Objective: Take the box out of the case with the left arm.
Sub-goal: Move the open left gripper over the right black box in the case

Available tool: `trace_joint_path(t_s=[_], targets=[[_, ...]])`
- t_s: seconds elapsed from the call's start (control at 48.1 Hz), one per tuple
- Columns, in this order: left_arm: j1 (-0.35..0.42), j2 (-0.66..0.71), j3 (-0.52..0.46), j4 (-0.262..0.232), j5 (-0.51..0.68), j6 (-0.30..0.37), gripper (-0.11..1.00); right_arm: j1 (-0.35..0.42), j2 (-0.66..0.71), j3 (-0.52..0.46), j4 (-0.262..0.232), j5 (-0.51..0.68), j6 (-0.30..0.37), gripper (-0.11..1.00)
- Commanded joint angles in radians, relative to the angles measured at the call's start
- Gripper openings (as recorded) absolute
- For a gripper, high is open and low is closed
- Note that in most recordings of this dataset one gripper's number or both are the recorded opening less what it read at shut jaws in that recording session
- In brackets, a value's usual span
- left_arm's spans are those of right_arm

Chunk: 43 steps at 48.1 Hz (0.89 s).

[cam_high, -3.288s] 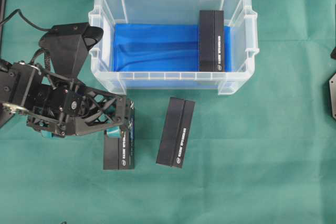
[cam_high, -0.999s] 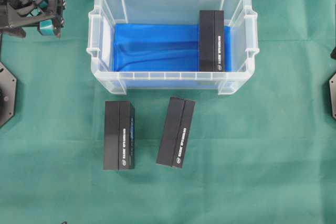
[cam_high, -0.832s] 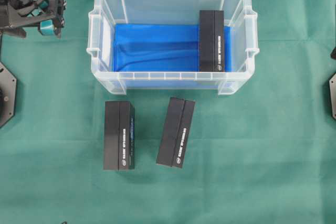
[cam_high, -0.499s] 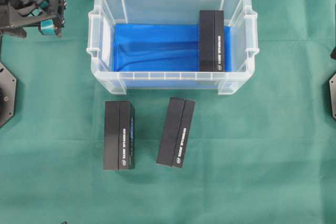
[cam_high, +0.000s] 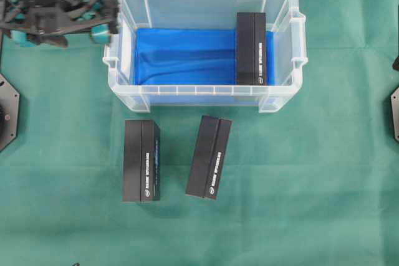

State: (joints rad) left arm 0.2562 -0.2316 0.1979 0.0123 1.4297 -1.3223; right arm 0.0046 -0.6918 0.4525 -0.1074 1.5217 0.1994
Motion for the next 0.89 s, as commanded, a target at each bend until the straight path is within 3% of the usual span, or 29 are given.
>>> trace_joint_path(t_s=[0.0,0.395,0.603,0.874], targets=[[-0.018,0.038,-0.089,0.000,-0.002,-0.002,0.97,0.000,0.003,-0.008,-0.002,-0.003,0.000,0.00],[-0.067,0.313,-0.448,0.000,0.032,0.014,0.97,0.000,0.009,-0.008,-0.003,-0.009,0.000,0.00],[-0.071,0.420,-0.592,0.000,0.035,0.058,0.97,0.000,0.009,0.000,-0.002,-0.020,0.000,0.00],[-0.078,0.531,-0.747,0.002,0.057,0.066,0.97,0.000,0.009,0.005,-0.003,-0.021,0.000,0.00]])
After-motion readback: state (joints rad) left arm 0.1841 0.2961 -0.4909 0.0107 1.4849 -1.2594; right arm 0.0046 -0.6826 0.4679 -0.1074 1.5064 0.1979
